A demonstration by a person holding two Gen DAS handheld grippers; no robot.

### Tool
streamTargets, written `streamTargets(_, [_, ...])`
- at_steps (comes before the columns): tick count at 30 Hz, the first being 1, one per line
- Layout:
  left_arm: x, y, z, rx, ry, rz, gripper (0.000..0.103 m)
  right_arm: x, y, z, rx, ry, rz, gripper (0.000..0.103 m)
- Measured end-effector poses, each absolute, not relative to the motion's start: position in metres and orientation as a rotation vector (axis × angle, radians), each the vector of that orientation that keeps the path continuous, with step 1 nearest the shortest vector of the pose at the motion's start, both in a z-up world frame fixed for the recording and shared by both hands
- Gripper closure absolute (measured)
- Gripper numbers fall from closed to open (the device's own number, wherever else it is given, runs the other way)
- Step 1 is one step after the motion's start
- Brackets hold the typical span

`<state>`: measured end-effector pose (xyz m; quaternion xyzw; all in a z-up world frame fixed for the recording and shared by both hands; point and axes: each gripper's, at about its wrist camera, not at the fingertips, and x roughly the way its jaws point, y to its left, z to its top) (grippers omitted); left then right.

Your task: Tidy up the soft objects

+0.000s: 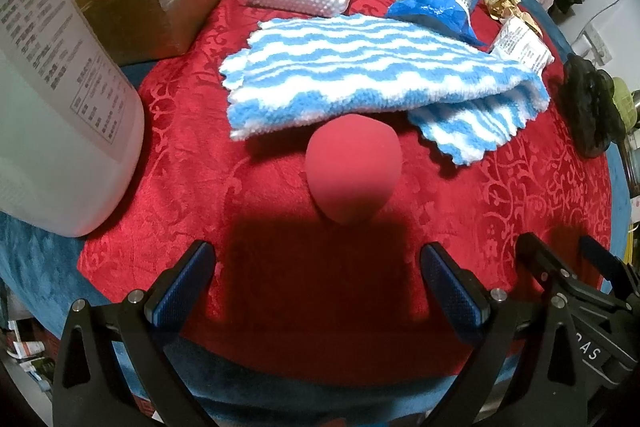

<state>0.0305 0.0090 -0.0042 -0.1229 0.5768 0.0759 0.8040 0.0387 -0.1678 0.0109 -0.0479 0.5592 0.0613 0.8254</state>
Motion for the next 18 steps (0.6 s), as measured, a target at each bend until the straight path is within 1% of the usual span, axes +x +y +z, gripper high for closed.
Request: streamTargets(18, [0.019,0.008,0.006,-0.272,1.212,0.175,0.0,0.034,-0.166,0.01,-0.096,1.152,0.099,0.0])
